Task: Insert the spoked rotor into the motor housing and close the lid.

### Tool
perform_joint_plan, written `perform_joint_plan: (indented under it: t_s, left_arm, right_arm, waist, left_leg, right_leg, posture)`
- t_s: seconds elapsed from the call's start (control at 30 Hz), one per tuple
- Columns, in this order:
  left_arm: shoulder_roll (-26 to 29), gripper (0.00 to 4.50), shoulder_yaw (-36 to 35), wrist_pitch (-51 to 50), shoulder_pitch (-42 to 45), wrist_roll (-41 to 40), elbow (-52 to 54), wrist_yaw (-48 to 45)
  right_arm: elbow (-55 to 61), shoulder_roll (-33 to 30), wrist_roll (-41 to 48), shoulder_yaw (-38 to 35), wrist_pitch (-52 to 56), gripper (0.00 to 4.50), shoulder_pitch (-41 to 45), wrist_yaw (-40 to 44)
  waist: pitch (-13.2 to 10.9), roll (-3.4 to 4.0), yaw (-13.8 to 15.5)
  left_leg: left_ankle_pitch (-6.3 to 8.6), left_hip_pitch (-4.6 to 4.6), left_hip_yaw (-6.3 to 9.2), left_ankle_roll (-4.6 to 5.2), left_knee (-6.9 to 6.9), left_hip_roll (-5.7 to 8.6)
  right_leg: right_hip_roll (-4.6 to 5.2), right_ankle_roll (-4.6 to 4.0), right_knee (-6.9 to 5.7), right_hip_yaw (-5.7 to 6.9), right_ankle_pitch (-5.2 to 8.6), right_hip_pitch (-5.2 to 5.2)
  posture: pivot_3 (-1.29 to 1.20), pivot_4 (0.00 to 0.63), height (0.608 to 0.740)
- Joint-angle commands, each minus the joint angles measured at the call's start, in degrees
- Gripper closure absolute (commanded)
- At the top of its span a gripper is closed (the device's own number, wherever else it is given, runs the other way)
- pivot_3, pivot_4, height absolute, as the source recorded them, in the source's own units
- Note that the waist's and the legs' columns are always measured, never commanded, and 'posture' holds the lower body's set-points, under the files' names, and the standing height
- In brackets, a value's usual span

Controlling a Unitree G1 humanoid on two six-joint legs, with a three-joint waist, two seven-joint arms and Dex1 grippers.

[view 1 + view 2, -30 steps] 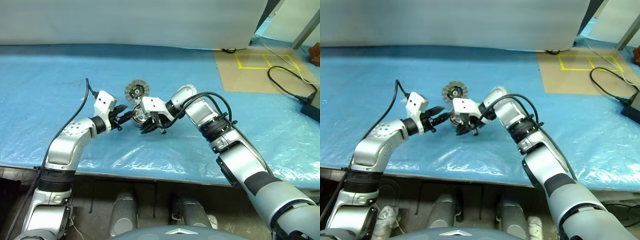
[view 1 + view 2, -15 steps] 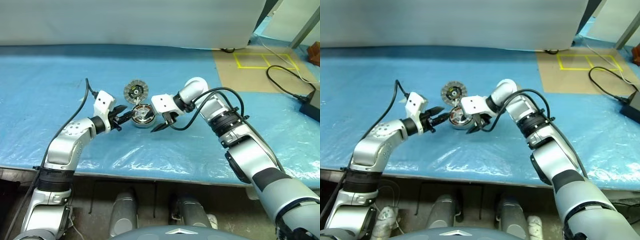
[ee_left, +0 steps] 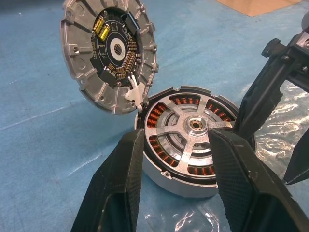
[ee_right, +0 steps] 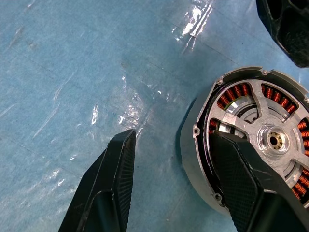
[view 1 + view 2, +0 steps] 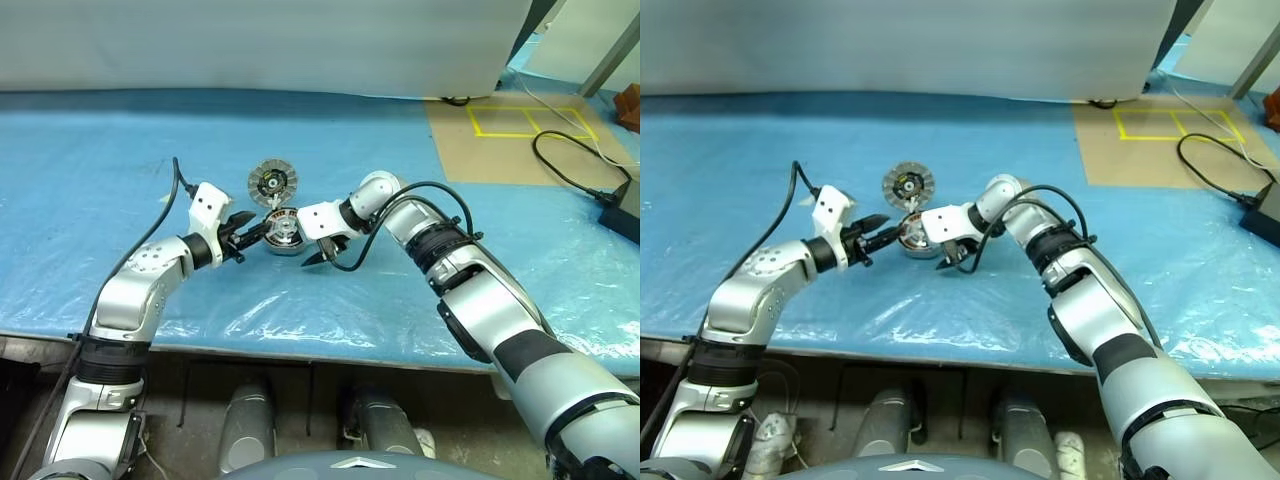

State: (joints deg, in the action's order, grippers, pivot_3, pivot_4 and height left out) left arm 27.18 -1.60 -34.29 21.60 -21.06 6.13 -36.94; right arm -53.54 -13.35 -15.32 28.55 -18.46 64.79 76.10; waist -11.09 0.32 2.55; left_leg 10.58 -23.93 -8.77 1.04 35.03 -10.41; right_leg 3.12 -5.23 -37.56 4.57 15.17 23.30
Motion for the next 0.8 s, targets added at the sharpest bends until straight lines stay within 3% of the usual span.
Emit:
perform_joint_plan:
  t_s: [0.03,0.13,0.4,0.73,0.8]
  left_arm:
    - [0.2,2.3,-0.3,0.3,-0.2,-0.1,2.2,0.2]
    - [-0.1,2.3,0.0,0.2,0.0,-0.1,2.4,0.4]
    - [-0.6,2.3,0.6,0.1,-0.3,-0.3,2.9,0.7]
    - [-0.6,2.3,0.6,0.3,0.4,-0.4,2.3,0.6]
    - [-0.6,2.3,0.7,0.3,0.4,-0.4,2.3,0.6]
  right_arm:
    - [-2.0,-0.4,-2.7,1.2,-2.9,1.86,1.8,-2.0]
    - [-4.2,-0.3,-4.8,2.3,-4.4,1.86,1.7,-3.9]
    - [-6.7,0.4,-6.5,2.8,-5.9,4.42,2.5,-6.8]
    - [-5.1,0.7,-4.4,1.3,-4.8,4.47,3.4,-2.6]
    - [-3.8,1.6,-2.1,-0.5,-0.4,4.47,3.4,-0.2]
  waist:
    - [0.0,0.0,0.0]
    - [0.0,0.0,0.0]
    - [0.0,0.0,0.1]
    - [0.0,0.0,0.1]
    - [0.0,0.0,0.0]
  left_leg:
    - [0.0,0.0,0.0,0.0,0.0,0.0]
    - [0.0,0.02,0.0,0.0,0.01,0.0]
    - [0.01,0.36,-0.01,-0.02,0.01,0.0]
    - [0.01,0.34,-0.02,-0.02,0.0,0.01]
    - [0.01,0.29,-0.02,-0.01,0.0,0.01]
  right_leg:
    - [0.0,0.0,0.0,0.0,0.0,0.0]
    - [0.0,0.0,-0.03,0.0,0.0,-0.01]
    - [0.01,-0.01,-0.01,-0.04,0.01,-0.35]
    - [0.0,-0.01,0.04,-0.06,0.01,-0.36]
    - [0.0,-0.01,0.06,-0.06,0.01,-0.32]
  posture:
    - [0.0,0.15,0.74]
    - [0.0,0.15,0.74]
    - [0.0,0.15,0.74]
    - [0.0,0.15,0.74]
    - [0.0,0.15,0.74]
